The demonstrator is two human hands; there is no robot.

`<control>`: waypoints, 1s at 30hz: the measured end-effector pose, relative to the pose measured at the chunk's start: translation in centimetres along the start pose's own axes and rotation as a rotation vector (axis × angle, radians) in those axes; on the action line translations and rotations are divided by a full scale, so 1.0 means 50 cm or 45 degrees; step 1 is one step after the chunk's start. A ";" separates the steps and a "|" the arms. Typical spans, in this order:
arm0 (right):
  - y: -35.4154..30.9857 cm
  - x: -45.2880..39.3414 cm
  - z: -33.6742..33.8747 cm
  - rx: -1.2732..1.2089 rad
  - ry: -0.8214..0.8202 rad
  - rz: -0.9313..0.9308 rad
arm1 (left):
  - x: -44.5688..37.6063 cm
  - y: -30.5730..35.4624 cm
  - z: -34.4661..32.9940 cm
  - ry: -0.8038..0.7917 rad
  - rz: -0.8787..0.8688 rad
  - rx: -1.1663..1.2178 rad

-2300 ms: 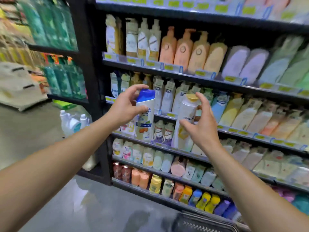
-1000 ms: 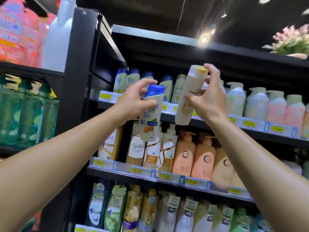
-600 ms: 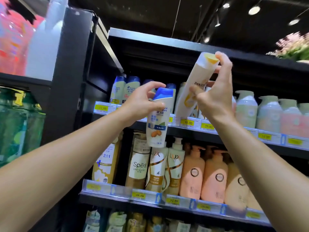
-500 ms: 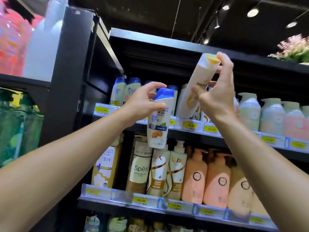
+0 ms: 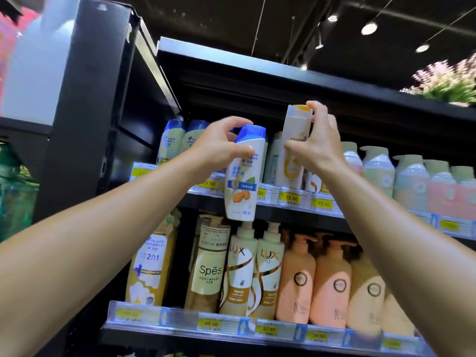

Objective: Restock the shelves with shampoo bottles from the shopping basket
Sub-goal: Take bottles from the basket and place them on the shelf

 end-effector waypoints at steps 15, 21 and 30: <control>0.037 -0.036 -0.027 0.297 -0.065 0.049 | -0.026 0.003 -0.017 -0.020 0.038 -0.002; 0.014 -0.069 -0.039 0.696 -0.008 0.104 | -0.031 0.001 -0.018 -0.035 0.025 -0.006; 0.020 -0.080 -0.042 0.627 -0.060 0.023 | -0.042 0.008 -0.013 0.006 0.016 0.003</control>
Point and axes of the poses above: each hand's wrist, its own x-axis away from the middle knuckle, its own z-axis out of the back of the hand, y = z × x, the point moved 2 cm from there along -x, towards the middle knuckle, and after that the axes turned 11 degrees about -x, right-handed, at the moved point
